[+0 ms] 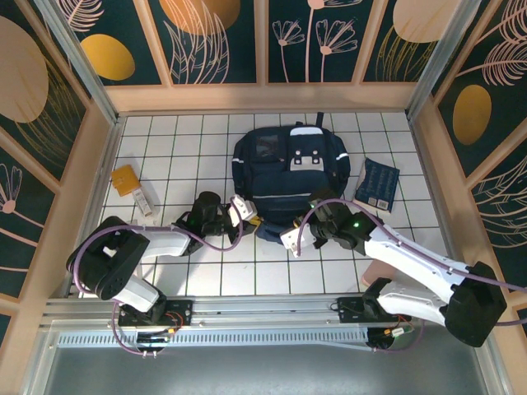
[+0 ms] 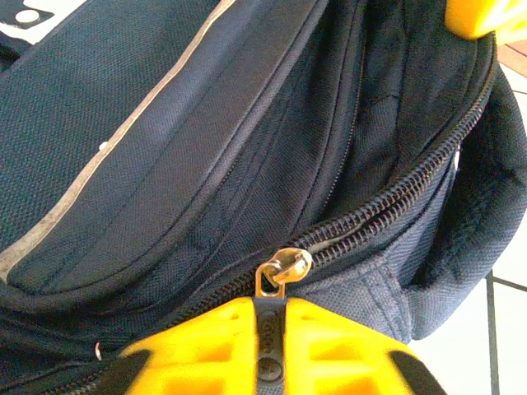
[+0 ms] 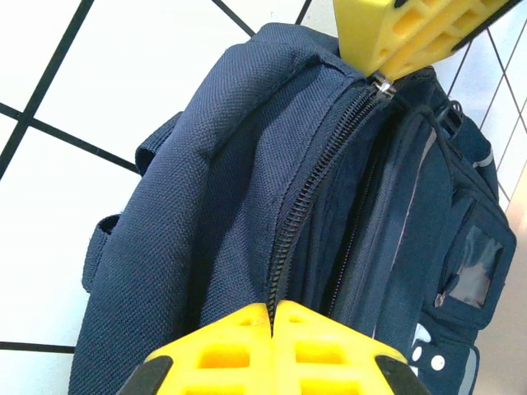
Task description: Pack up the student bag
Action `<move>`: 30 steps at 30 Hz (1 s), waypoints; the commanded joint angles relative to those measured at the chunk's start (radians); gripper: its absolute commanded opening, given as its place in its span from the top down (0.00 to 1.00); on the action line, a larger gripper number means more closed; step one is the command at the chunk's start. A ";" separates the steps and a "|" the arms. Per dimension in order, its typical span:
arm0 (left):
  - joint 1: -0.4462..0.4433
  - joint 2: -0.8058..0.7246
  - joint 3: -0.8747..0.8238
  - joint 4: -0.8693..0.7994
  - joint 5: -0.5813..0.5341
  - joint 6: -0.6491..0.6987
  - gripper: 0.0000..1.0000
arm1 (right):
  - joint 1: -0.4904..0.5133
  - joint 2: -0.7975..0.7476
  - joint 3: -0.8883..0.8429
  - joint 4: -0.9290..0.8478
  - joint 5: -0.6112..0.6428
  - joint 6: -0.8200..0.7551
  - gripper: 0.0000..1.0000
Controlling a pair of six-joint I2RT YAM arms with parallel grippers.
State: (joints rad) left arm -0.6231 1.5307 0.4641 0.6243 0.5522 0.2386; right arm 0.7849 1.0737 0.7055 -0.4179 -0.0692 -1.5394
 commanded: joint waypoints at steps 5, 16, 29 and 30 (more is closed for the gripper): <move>-0.007 -0.036 0.011 -0.027 -0.057 0.063 1.00 | 0.014 -0.041 -0.027 0.062 -0.007 -0.015 1.00; -0.006 -0.248 -0.137 0.128 -0.469 -0.073 1.00 | -0.018 -0.077 -0.054 0.038 0.012 -0.001 1.00; 0.074 -0.055 -0.112 0.256 -0.705 -0.405 1.00 | -0.047 -0.161 -0.061 -0.037 -0.025 -0.012 1.00; 0.073 -0.053 -0.110 0.254 -0.653 -0.391 1.00 | -0.046 -0.158 -0.059 -0.040 -0.062 0.031 1.00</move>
State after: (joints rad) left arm -0.5831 1.4712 0.3317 0.8265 -0.0818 -0.0689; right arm 0.7490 0.9447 0.6552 -0.3843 -0.0956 -1.5425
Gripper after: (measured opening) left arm 0.048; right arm 0.050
